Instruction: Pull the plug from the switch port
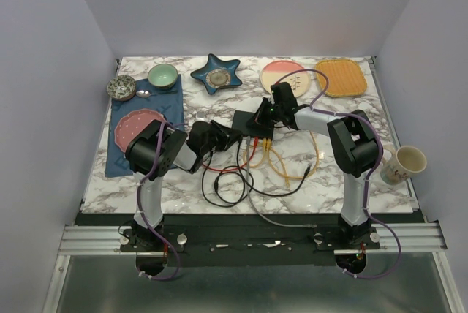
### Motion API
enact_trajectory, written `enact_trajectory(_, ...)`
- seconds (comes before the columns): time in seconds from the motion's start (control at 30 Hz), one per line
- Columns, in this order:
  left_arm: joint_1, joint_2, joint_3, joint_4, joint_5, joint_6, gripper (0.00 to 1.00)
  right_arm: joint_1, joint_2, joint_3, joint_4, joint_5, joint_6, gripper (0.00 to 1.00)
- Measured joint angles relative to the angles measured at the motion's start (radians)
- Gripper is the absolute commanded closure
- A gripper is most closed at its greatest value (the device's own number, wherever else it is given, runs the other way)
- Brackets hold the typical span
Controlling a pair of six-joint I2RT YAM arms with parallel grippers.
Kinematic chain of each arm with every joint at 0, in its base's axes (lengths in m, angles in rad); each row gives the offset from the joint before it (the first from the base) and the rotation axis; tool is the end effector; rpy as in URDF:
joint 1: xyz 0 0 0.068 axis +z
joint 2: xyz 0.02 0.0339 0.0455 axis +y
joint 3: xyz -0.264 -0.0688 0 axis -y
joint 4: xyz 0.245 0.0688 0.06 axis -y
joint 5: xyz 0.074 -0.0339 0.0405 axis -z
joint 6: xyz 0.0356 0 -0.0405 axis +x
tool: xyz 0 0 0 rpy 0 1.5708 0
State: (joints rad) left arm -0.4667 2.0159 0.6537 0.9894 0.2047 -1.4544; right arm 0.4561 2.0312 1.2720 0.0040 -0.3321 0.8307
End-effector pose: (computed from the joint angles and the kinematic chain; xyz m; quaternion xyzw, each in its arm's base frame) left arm 0.3044 -0.1615 0.0849 -0.3387 0.7507 -0.5080 0.2523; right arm 0.3852 0.2019 0.1511 0.1042 0.9017 0.3560 0.2219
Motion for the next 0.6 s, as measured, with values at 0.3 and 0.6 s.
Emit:
enact_trajectory(0.3, 0.000, 0.006, -0.029, 0.047, 0.003, 0.016, 0.57, -0.006, 0.000, -0.002, 0.002, -0.001, 0.000, 0.99)
enact_trajectory(0.6, -0.002, -0.021, -0.018, -0.013, 0.003, 0.063, 0.62, -0.006, 0.000, -0.002, 0.002, -0.001, 0.000, 0.99)
